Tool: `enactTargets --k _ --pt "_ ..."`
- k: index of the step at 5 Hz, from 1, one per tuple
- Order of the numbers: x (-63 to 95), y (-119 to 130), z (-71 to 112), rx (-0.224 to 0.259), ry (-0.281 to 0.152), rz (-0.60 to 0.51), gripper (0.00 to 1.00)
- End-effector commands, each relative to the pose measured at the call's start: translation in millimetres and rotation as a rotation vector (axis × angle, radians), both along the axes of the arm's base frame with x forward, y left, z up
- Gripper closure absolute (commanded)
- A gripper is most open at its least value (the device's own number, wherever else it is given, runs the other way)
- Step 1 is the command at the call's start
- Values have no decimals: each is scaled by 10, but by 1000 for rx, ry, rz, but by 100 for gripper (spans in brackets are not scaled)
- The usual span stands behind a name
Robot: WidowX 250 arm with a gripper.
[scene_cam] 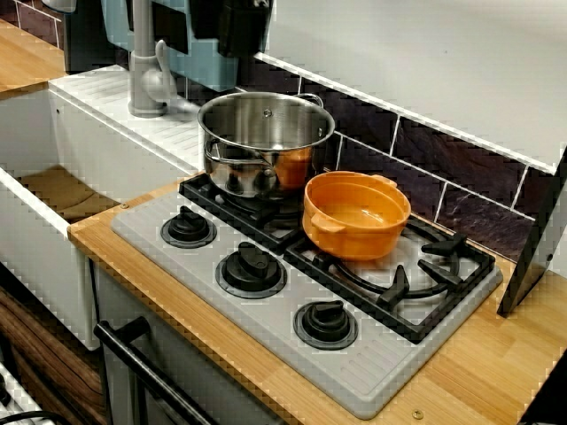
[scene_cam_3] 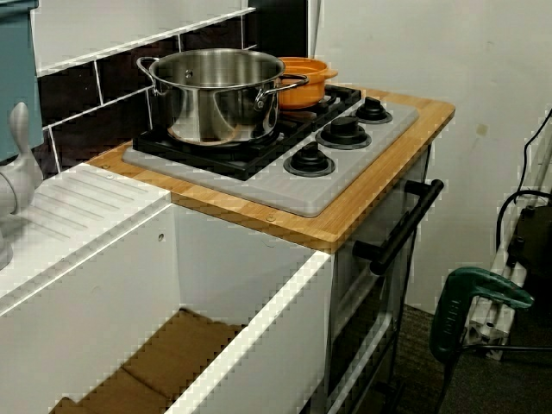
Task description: Lift pot from stove
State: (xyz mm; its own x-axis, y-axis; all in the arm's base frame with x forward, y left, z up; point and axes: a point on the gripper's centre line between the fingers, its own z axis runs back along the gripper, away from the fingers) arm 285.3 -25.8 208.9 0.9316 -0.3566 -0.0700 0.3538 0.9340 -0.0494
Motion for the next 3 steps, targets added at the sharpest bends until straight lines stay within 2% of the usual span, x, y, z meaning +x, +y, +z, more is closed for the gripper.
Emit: enactTargets --k 1,2,3 --pt "145 -424 -13 -115 43 -506 0" --pt "10 -604 3 -45 -9 -756 0" --pt "-148 -734 -64 -3 2 -1006 0"
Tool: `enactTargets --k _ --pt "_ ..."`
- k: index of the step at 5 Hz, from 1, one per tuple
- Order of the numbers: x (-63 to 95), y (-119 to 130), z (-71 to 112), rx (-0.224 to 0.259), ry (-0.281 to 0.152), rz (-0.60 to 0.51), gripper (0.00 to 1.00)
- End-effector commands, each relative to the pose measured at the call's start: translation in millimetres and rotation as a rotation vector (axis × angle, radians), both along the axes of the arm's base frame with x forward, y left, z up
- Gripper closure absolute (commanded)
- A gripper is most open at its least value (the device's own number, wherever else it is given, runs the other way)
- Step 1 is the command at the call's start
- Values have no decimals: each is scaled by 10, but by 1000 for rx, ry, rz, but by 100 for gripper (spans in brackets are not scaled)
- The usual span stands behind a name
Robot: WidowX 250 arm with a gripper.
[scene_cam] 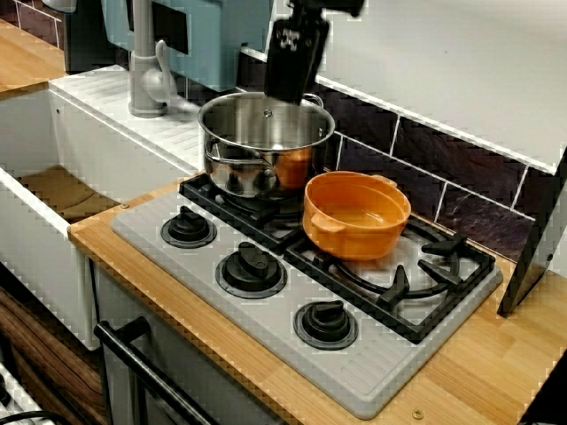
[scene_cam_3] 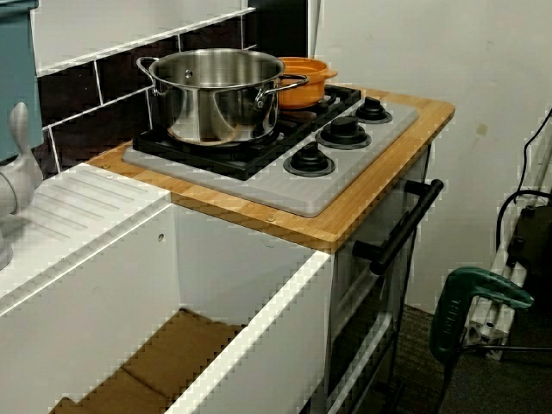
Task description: Lift pot from stove
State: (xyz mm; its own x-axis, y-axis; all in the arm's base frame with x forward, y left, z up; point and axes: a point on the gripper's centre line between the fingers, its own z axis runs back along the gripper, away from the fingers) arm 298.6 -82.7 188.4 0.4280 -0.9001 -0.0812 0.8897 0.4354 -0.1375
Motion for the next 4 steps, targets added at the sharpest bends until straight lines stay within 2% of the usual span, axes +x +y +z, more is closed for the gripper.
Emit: enactTargets --k 1,2,3,4 --pt "-309 -185 83 34 -105 -488 0" --pt "-270 -190 -35 54 -130 -504 0" --pt "-190 -103 -166 74 -105 -551 0" --pt "-216 9 -239 95 -96 -591 0"
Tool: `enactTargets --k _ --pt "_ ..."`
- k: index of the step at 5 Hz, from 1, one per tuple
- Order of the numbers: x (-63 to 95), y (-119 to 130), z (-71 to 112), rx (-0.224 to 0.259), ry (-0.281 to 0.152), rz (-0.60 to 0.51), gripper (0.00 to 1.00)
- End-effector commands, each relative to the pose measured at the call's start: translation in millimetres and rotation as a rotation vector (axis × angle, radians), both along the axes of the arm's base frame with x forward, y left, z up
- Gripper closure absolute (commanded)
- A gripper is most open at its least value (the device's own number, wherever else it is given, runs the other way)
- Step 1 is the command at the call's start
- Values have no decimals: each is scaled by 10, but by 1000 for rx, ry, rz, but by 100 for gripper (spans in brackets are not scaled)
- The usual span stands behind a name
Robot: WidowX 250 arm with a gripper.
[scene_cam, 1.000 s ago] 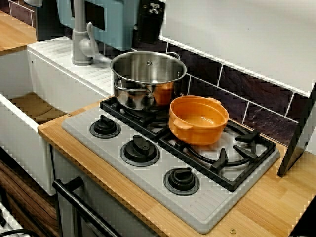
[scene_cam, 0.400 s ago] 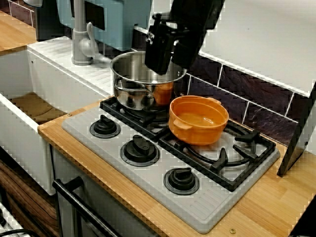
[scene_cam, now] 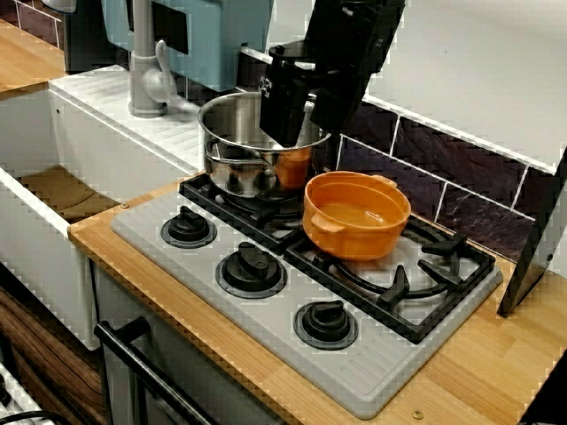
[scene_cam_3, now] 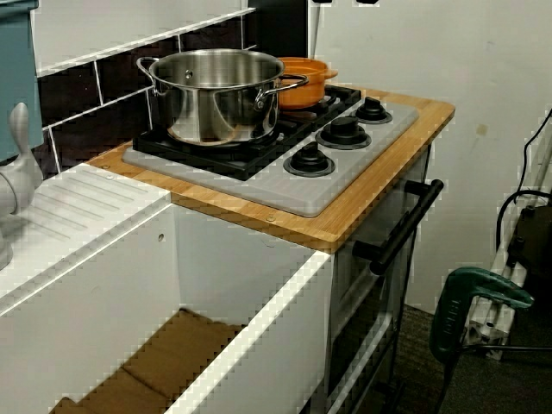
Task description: Lift pot from stove
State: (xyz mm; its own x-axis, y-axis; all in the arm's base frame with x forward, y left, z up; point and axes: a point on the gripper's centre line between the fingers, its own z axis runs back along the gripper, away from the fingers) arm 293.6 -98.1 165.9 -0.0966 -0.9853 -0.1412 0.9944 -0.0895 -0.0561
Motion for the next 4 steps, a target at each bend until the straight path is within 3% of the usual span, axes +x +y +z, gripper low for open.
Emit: enactTargets --k 1,3,4 --pt "-168 226 -150 5 -32 -42 0" --pt "-42 276 -440 -49 -29 55 0" --pt "2 204 -457 -63 -21 61 0"
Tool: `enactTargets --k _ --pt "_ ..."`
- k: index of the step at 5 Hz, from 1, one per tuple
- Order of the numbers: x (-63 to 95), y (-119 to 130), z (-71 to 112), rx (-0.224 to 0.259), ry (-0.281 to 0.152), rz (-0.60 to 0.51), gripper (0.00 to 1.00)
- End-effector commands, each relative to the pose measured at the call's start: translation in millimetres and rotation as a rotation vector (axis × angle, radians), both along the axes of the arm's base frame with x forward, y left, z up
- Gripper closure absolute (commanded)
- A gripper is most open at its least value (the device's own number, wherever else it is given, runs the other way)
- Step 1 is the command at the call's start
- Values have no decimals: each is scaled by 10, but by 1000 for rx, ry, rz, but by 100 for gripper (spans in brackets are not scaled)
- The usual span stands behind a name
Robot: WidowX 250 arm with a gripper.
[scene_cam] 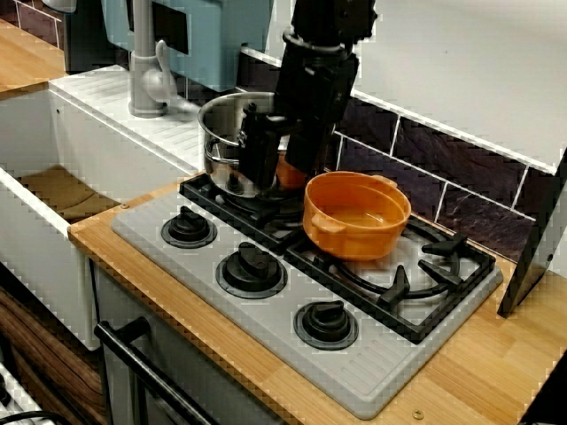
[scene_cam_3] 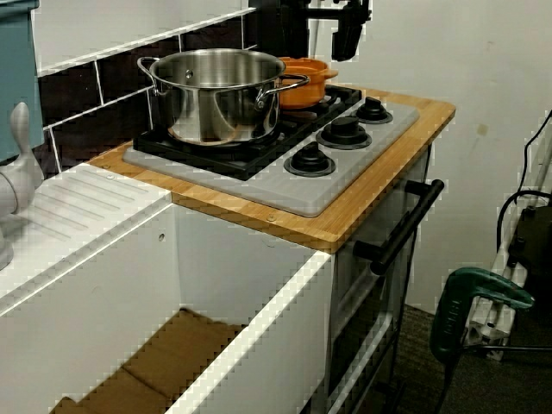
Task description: Lift pot from stove
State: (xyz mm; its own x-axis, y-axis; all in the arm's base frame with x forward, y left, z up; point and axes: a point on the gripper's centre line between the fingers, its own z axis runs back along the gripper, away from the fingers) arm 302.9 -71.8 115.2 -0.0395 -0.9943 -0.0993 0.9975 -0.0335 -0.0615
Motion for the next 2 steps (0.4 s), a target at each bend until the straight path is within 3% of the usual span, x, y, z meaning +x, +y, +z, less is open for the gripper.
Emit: enactTargets --k 1,2 --pt "-15 -145 35 -39 -26 10 0" --pt "38 -202 13 -35 -21 12 0"
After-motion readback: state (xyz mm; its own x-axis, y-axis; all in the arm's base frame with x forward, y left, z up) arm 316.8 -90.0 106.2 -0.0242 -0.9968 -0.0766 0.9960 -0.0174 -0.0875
